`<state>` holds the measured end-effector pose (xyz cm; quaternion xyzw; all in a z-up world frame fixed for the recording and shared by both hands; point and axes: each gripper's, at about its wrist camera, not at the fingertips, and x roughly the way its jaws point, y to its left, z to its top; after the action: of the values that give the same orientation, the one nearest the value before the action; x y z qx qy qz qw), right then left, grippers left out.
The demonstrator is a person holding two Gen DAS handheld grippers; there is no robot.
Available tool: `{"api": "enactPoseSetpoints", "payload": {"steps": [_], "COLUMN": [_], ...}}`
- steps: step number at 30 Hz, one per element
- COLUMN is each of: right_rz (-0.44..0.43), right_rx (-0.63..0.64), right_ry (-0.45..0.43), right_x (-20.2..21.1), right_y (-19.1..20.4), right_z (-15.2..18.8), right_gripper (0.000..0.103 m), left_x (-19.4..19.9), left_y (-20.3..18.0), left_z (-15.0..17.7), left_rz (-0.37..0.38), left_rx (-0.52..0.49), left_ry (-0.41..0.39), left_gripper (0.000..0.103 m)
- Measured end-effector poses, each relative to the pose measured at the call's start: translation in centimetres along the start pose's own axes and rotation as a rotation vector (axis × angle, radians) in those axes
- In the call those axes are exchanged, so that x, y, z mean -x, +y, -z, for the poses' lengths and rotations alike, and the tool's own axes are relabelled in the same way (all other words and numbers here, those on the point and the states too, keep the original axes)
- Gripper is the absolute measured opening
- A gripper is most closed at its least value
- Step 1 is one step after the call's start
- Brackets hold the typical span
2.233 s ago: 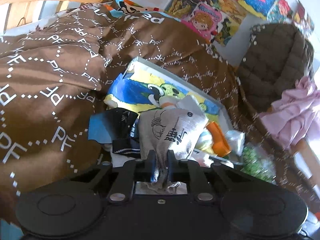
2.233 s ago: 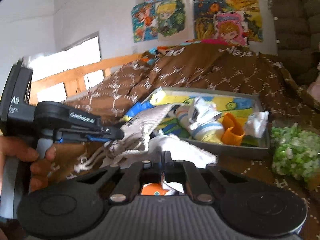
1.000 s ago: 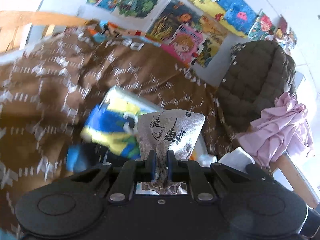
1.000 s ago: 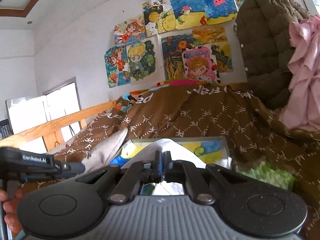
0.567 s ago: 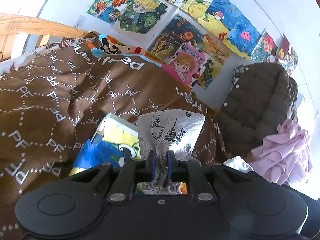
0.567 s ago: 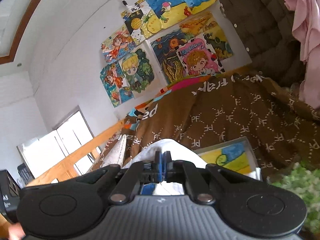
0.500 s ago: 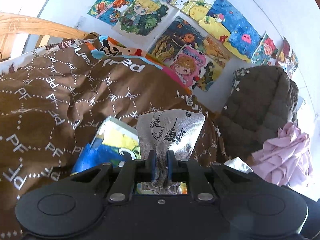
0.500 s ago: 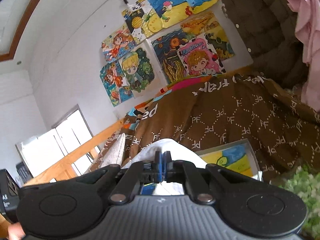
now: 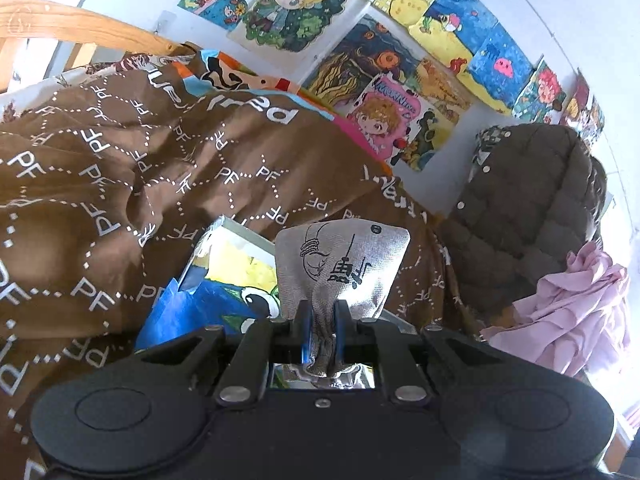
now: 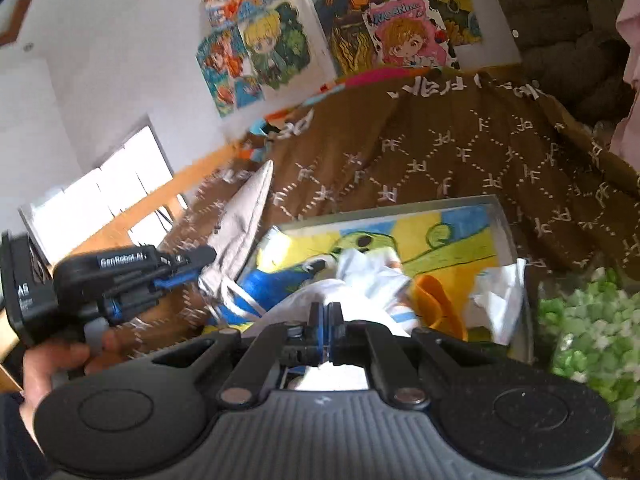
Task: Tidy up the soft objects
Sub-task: 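Lift and carry the pouch with the left gripper while the right gripper carries the cloth to the tray, then open the left gripper over the tray while the right gripper releases the cloth there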
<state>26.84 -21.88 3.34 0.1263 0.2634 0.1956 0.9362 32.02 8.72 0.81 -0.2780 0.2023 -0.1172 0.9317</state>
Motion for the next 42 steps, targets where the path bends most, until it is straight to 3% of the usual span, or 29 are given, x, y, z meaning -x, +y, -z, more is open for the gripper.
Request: {"api": "enactPoseSetpoints", "payload": {"steps": [11,25,33,35,42], "right_rz": [-0.023,0.058,0.044,0.028,-0.042], "right_rx": [0.018,-0.005,-0.042,-0.061,-0.221], "right_ry": [0.017,0.052,0.026,0.018,0.003], "right_x": [-4.0,-11.8,-12.4,-12.6,-14.3], "right_y": [1.7,2.2,1.4,0.9,-2.7], "right_z": [-2.2,-3.6,-4.6,-5.1,-6.3], "right_gripper": [0.002,0.003,0.003,0.003,0.003], "left_x": [-4.2,-5.9,-6.3,-6.9,-11.3], "left_y": [3.9,6.0,5.8,5.6,2.9], "left_z": [0.1,1.2,1.4,1.1,-0.1], "left_rz": [-0.065,-0.084,-0.068,-0.053,-0.037], "left_rx": [0.048,0.087,0.089,0.109,0.118], "left_ry": [0.066,0.117,0.102,0.091,0.050], "left_gripper": [0.013,0.009,0.009,0.014,0.021]}}
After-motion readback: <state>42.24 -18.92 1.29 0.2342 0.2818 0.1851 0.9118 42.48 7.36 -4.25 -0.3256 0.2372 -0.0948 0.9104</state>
